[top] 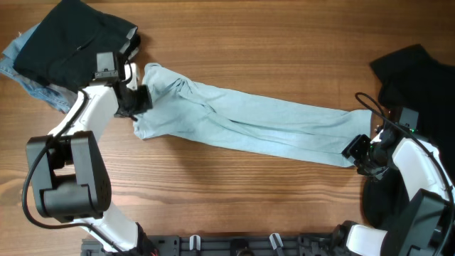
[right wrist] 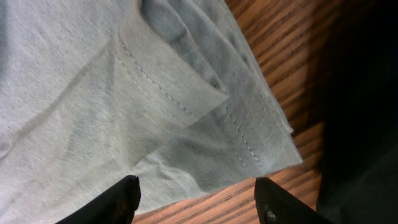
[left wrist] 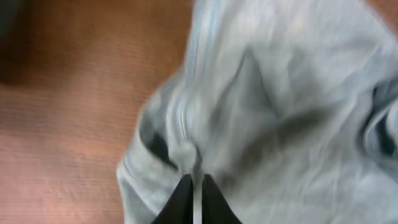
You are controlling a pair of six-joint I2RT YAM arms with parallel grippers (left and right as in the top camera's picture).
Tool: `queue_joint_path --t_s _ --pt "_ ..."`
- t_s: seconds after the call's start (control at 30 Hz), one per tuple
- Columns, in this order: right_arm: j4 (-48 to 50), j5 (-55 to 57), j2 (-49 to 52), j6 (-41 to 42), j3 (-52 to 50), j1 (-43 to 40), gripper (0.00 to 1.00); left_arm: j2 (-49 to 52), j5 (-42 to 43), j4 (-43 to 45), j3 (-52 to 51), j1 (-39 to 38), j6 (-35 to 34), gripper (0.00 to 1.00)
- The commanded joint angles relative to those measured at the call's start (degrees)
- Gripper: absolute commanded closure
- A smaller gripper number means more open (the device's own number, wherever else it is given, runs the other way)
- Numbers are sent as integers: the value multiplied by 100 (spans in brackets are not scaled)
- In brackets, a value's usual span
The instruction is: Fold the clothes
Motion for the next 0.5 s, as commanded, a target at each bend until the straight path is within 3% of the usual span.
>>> queue_joint_path --t_s 0.0,0.2,0.33,0.47 --pt "9 -42 -85 -57 140 -15 36 -9 -20 -656 57 17 173 53" --pt "-9 -42 -85 -57 140 -15 36 33 -83 -793 48 28 293 59" --pt "-4 -42 -85 -57 140 -15 36 76 63 -905 15 26 291 96" --pt "-2 -42 -85 -55 140 -15 36 76 302 -1252 15 26 295 96"
